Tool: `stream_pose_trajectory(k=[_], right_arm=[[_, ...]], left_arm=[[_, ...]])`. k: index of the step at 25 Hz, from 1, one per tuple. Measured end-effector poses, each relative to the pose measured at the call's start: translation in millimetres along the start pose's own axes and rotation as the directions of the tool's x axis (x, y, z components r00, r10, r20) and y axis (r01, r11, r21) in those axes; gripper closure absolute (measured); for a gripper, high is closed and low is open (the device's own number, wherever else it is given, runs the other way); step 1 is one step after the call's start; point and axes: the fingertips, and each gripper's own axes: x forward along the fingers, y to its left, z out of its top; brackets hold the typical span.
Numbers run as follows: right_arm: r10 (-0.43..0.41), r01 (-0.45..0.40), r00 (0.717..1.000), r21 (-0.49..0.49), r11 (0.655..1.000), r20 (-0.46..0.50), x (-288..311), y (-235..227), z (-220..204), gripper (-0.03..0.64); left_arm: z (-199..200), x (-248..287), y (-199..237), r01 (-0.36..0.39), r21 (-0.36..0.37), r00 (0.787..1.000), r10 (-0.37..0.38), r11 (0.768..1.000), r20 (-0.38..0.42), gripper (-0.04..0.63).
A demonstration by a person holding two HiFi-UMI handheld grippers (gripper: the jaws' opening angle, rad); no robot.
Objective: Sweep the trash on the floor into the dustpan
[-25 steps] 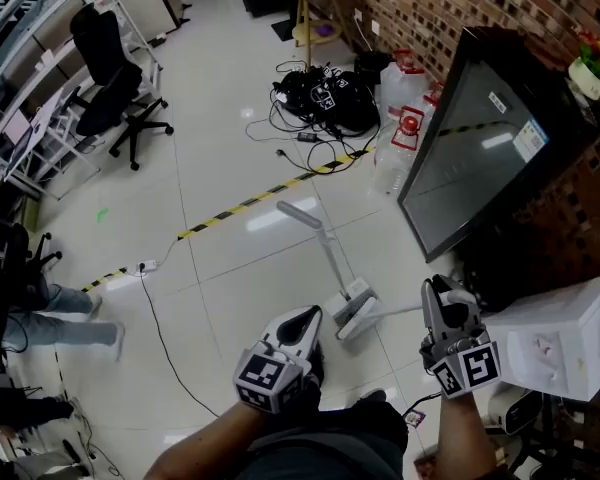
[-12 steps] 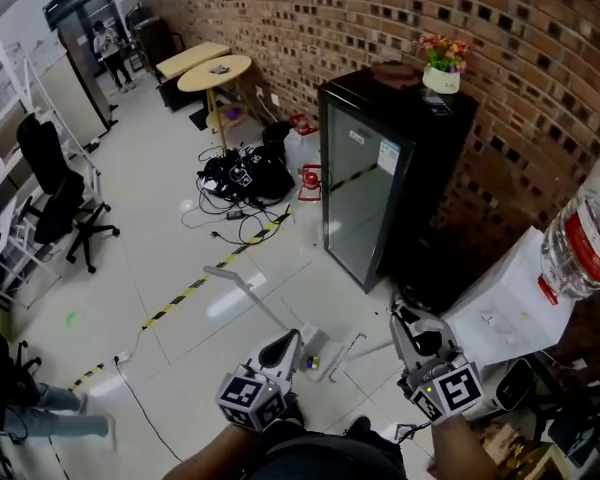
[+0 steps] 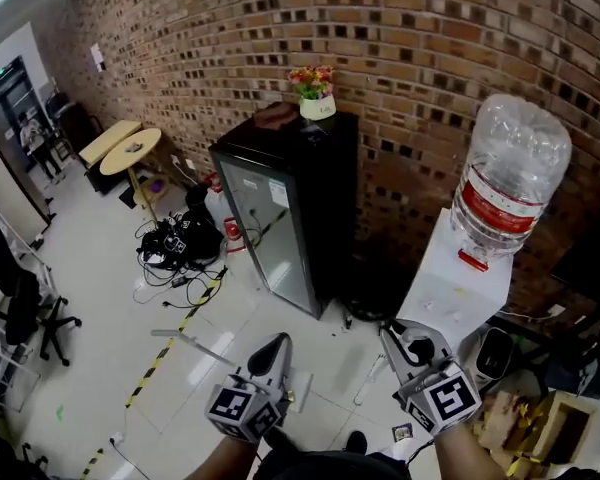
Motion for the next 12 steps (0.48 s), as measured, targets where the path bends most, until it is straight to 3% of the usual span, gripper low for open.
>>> stream_pose_trajectory(k=[6, 12], right_arm=[[-0.160, 0.160, 0.987, -0.018, 0.987, 0.003, -45.0, -31.9, 24.8, 0.545], [-0.382, 0.382, 0.924, -0.011, 0.924, 0.005, -83.7, -29.7, 39.7, 0.545]], left_arm=[[4.9, 19.3, -25.5, 0.109, -0.016, 0.993, -0.109, 0.994, -0.033, 0.572], [21.3, 14.3, -18.1, 0.247, 0.006, 0.968, -0.246, 0.969, -0.057, 0.572]])
